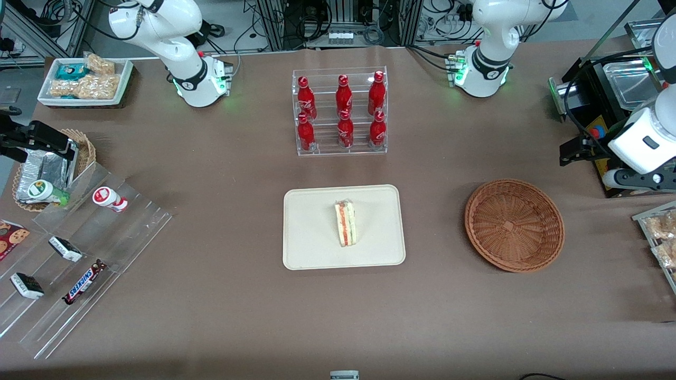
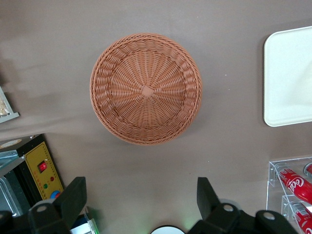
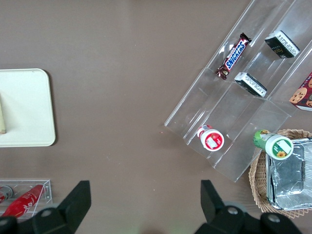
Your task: Place sandwich from basket to tray
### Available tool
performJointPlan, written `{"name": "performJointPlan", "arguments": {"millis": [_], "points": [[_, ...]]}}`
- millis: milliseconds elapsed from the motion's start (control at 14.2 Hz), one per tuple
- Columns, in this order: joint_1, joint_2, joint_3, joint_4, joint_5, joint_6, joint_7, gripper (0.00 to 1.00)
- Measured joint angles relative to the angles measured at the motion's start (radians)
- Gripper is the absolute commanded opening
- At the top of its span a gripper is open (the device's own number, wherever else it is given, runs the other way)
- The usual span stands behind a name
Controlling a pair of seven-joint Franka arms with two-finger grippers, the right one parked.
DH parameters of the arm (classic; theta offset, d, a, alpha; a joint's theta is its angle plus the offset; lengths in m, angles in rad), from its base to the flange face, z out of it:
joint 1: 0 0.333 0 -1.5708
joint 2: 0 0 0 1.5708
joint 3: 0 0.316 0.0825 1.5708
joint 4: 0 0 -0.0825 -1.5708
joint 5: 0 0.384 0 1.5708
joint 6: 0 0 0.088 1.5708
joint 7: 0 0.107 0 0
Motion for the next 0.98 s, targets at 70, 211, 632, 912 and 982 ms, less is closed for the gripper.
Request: {"name": "performJointPlan", "arguments": {"millis": [70,211,632,912,982], "points": [[-0.016,-0.003,0.0,0.0,0.0,-0.001,0.0,1.0],[-0.044,-0.009,0.0,0.0,0.0,-0.007,-0.001,1.0],[-0.068,-0.034,0.091,0.001,0.0,-0.014,0.0,1.0],[-0.08,-0.045,0.099,0.001,0.0,-0.032,0.0,1.0],[-0.083,-0.045,0.099,0.001,0.0,-0.032,0.0,1.0]]}}
